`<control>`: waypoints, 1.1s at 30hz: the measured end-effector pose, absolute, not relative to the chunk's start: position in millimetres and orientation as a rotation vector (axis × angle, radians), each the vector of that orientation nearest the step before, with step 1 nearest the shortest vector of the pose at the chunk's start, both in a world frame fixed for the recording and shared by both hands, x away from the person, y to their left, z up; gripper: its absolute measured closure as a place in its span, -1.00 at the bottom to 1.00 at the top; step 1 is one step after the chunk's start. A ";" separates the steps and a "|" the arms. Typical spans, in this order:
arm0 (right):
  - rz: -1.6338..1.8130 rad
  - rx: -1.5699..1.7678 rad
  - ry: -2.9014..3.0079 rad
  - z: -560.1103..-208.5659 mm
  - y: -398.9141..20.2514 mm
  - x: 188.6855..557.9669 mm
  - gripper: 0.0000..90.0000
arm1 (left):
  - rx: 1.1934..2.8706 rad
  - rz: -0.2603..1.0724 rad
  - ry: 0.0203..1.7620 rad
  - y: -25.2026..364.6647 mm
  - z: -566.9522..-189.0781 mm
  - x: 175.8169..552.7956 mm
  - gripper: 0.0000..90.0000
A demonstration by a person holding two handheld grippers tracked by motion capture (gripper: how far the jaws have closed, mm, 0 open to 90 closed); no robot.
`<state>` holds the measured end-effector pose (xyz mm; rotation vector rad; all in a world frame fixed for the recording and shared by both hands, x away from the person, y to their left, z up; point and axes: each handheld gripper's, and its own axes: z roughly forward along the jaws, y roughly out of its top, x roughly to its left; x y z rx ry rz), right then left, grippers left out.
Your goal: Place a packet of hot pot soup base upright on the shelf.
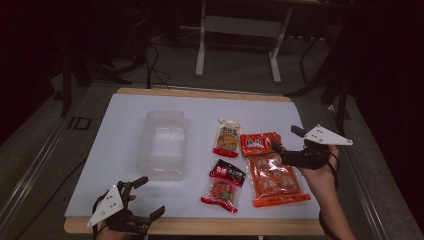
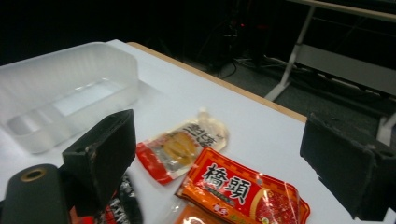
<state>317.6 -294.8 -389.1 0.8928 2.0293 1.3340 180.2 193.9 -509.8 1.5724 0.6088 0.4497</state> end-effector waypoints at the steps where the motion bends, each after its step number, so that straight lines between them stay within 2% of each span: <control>1: 1.335 0.906 2.029 -391.1 -295.7 320.4 -0.75 | 1.573 0.448 0.609 193.9 -509.8 180.3 -1.00; 12: 1.249 1.037 2.036 -420.7 -310.4 354.2 -0.69 | 1.583 0.446 0.602 193.3 -510.4 181.0 -1.00; 19: 1.221 1.125 2.076 -443.6 -321.2 374.5 -0.53 | 1.588 0.439 0.604 192.9 -511.0 181.5 -1.00; 23: 1.206 1.165 2.116 -455.2 -325.6 387.2 -0.54 | 1.590 0.437 0.602 192.5 -511.4 181.8 -1.00; 28: 1.170 1.205 2.165 -472.3 -327.9 399.3 -0.73 | 1.592 0.433 0.603 193.1 -511.5 182.0 -1.00; 33: 1.102 1.260 2.169 -489.9 -333.1 407.6 -0.60 | 1.570 0.409 0.616 193.8 -511.6 182.6 -1.00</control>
